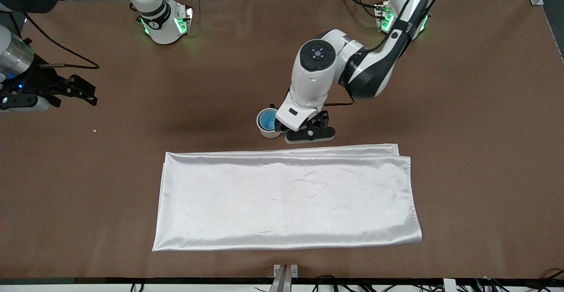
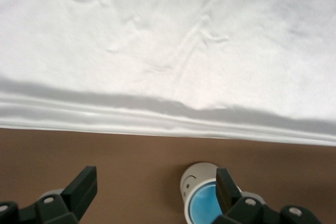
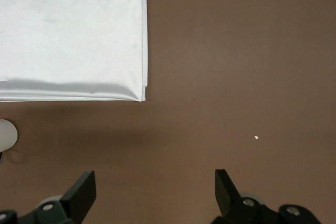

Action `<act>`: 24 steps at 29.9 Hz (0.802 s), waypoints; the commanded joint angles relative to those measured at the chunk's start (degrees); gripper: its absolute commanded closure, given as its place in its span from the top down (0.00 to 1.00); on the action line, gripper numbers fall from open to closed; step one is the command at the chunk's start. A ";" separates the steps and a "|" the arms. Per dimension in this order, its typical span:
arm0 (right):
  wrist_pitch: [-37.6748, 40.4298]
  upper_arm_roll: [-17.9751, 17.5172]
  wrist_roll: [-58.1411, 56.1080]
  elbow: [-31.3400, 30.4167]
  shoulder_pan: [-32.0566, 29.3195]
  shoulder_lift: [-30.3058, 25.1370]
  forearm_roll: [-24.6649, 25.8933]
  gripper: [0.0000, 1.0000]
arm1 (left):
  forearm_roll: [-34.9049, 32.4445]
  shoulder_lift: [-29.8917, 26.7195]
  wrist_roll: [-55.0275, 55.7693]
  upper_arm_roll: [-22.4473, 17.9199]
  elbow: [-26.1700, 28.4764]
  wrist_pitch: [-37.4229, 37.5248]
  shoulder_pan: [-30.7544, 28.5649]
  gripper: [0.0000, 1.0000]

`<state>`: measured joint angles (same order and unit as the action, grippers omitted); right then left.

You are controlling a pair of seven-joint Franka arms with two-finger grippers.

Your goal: Place blue cup into white mug on table

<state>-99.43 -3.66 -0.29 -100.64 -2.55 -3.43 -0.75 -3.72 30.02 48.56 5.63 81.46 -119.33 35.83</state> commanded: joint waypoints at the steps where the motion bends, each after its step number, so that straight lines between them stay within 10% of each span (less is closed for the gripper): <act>1: 1.87 -0.12 1.08 3.52 -0.26 0.88 1.10 1.00 | -1.38 -4.35 -2.15 0.26 1.42 3.31 -2.60 1.00; 24: 6.35 -0.03 6.70 9.41 -0.88 2.55 1.19 1.00 | -1.47 -12.70 -15.42 0.26 1.60 15.35 -16.75 1.00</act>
<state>-95.53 -3.10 2.17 -93.59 -3.32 -1.89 -0.47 -3.76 19.93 37.03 5.49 81.53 -104.98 21.45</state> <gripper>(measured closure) 0.000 0.000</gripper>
